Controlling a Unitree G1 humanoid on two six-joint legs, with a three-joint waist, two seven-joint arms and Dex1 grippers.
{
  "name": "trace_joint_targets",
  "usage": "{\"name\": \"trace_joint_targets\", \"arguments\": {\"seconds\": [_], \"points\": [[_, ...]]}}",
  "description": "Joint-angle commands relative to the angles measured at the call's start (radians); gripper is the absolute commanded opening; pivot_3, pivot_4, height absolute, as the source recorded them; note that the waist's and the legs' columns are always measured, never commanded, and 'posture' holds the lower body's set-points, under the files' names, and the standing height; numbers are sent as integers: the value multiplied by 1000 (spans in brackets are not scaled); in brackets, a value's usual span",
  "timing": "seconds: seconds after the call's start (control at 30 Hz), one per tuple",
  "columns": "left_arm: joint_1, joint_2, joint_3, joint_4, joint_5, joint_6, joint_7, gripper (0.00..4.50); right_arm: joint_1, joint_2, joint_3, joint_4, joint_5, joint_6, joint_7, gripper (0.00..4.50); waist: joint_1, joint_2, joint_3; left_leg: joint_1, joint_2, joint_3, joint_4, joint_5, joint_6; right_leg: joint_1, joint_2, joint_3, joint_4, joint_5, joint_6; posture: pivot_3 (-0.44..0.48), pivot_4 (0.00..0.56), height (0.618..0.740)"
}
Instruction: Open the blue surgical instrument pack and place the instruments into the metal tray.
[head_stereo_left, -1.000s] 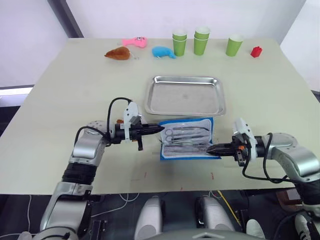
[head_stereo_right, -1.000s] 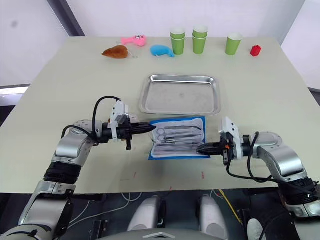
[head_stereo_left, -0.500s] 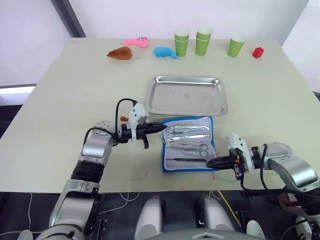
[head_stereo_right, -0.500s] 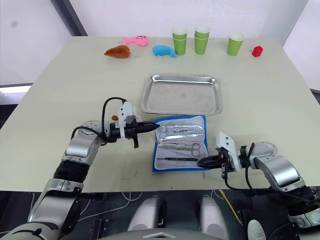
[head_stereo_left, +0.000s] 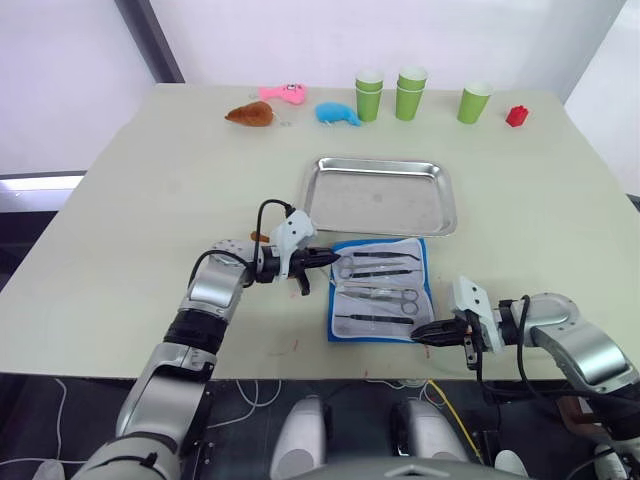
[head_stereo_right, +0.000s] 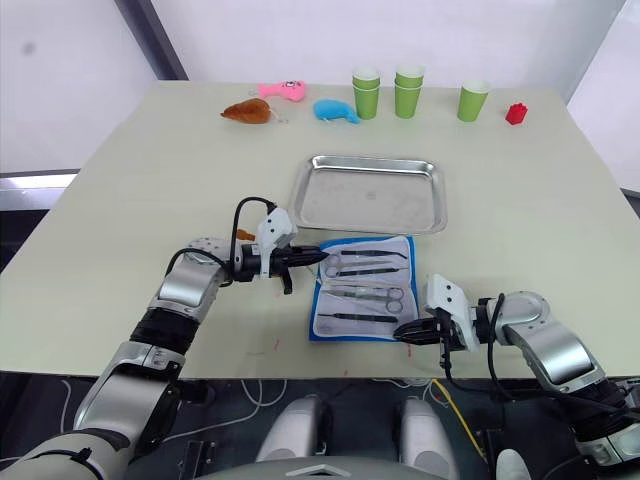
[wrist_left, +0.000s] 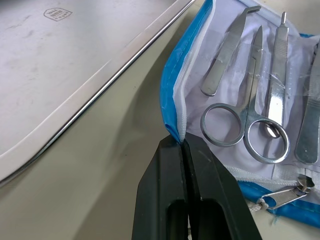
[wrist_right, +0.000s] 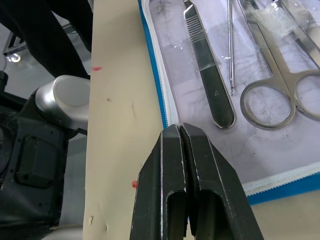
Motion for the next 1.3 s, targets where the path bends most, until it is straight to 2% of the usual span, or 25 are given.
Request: {"name": "trace_joint_targets", "arguments": {"seconds": [0.03,0.6,0.87,0.97,1.07,1.1,1.17,1.2,1.23,1.3], "points": [[9,-11,-26,38,33,21,22,0,20,7,26,16,-25,-1,-16,56,0,0,-2,0,0,0,0,0,0,0,0,0,0,0,0,0,150,739],[-3,-18,-30,80,41,-33,6,0,-11,-31,-52,56,-14,-17,-34,56,3,0,-3,0,-1,-1,0,0,0,1,2,3,0,0,-1,0,150,739],[-3,-25,-9,83,13,-4,-2,0,2,-50,-45,49,-12,-13,-19,56,3,0,-3,0,-1,-1,0,0,0,1,2,4,-1,-1,-2,0,150,739],[1,-24,5,66,-5,22,-10,731,1,-40,-38,51,-13,-14,-24,0,2,0,-3,0,-1,-1,0,0,0,1,2,4,-1,-1,-2,0,150,739],[3,-30,29,68,2,1,36,1939,-1,-34,-37,56,-16,-21,-28,0,2,0,-3,0,-1,-1,0,0,0,1,2,4,-1,-1,-2,0,150,739],[2,-35,41,73,2,-6,59,2565,-1,-33,-38,57,-16,-22,-29,0,2,0,-3,0,-1,-2,0,0,0,1,2,4,-1,-1,-2,0,150,739],[2,-36,52,78,-1,-4,73,3058,2,-32,-38,55,-16,-22,-31,0,1,0,-3,0,-1,-2,0,0,0,1,2,4,-1,-1,-2,0,150,739],[4,-35,54,79,-3,-1,74,3532,4,-31,-38,54,-16,-22,-32,0,1,0,-3,0,-1,-2,0,0,0,1,2,4,-1,-1,-2,0,150,739],[7,-33,57,78,-6,1,75,3705,6,-31,-38,52,-17,-22,-33,0,0,0,-3,0,-1,-2,0,0,0,1,2,4,-1,-1,-2,0,150,739],[16,-29,64,70,-13,8,76,4399,10,-31,-37,50,-18,-22,-35,0,-1,0,-3,0,-1,-2,0,0,0,1,2,4,-1,-1,-2,0,150,739]]}}
